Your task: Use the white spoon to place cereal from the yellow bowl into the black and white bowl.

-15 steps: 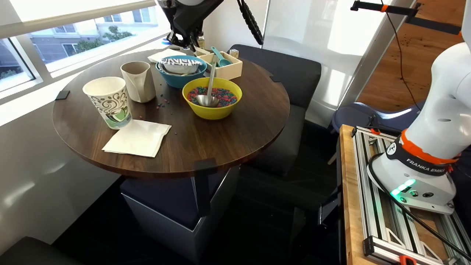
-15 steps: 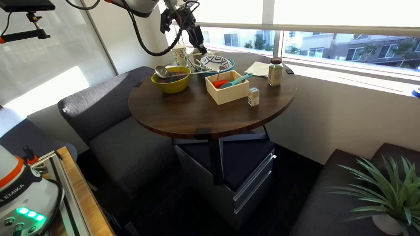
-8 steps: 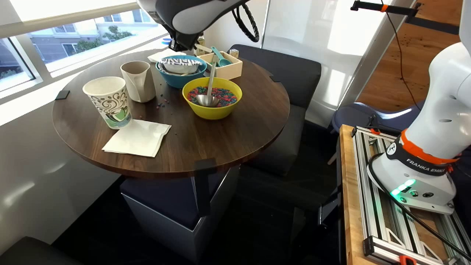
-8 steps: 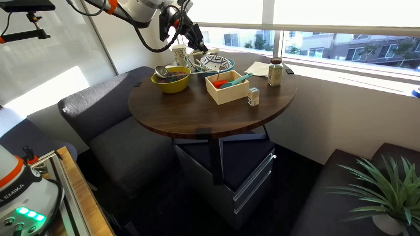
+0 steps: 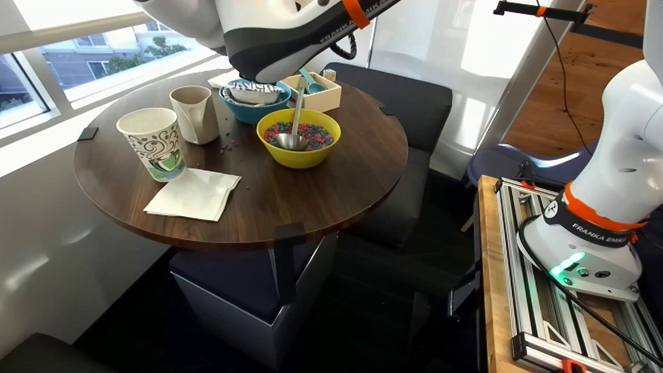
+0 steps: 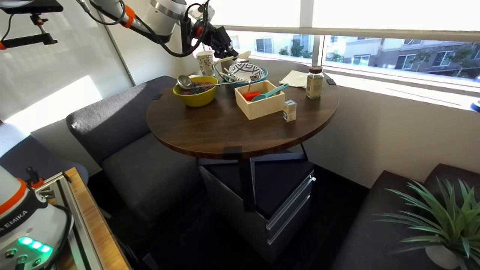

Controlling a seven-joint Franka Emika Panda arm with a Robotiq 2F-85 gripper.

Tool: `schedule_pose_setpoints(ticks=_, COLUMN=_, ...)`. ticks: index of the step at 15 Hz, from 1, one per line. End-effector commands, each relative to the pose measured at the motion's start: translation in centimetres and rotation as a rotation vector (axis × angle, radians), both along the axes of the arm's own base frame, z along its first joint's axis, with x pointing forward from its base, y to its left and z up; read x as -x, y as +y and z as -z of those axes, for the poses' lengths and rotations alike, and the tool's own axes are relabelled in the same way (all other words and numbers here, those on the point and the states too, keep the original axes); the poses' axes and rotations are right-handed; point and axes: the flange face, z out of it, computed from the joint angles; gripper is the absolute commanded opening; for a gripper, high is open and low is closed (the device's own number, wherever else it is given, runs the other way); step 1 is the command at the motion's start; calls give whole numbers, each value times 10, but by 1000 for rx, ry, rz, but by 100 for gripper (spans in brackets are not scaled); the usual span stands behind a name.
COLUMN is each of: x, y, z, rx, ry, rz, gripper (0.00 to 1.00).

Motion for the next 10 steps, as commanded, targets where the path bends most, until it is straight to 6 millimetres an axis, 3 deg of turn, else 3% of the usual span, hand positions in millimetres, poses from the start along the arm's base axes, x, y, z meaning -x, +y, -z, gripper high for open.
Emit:
schedule_pose_setpoints(ticks=1, x=5, y=9, z=7, rx=60, ry=24, rz=-35, gripper=4)
schedule_pose_setpoints(ticks=10, x=8, y=6, z=-1, rx=-67, ry=65, rz=-22, gripper=4)
